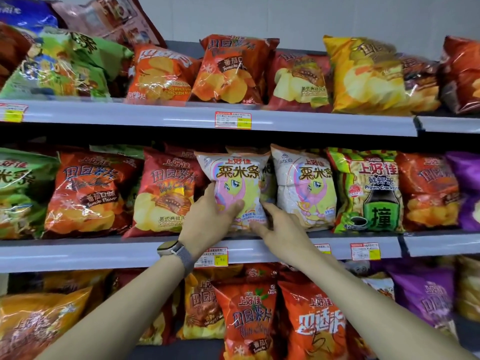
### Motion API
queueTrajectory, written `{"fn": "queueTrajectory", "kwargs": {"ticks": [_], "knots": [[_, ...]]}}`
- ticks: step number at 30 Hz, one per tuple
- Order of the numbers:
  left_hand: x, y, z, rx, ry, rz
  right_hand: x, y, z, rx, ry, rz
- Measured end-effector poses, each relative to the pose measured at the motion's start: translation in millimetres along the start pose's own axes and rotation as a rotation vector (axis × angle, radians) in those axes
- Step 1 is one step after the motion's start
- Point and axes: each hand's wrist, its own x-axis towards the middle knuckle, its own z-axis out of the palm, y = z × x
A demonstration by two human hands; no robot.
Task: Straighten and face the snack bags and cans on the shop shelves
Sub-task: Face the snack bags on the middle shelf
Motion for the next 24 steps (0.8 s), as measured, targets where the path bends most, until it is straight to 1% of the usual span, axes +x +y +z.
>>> {"fn": "queueTrajectory", "kwargs": {"ticks": [3,5,8,11,15,19,22,24], "knots": [[-3,0,-1,-0.021,-0.012,-0.021,-5,-3,-3,-0.016,-0.031,-0.020],[-8,-1,-4,0.006,0.008,-0.036,-10,-4,-5,-0.037,-0.060,-0.039],[-22,3,-10,0.074,0.033,0.000,-14,-3,-13,-0.040,-0.095,-0.049],[-33,2,-12,0.111,-0.002,0.069,-18,-7,-22,-0.053,-0.094,-0.058],[-35,0,-15,0.160,-0.048,0.085,-23,-11,-27,-0.121,-0.058,-0.139],[-28,-1,-16,0.148,-0.094,0.112,-34,-25,-29,-0.184,0.004,-0.189],[-27,-1,-19,0.109,-0.120,0.132,-42,-40,-25,-0.278,0.038,-0.241],[-29,-1,-25,0.082,-0.132,0.197,-44,-51,-19,-0.319,0.033,-0.255]]}}
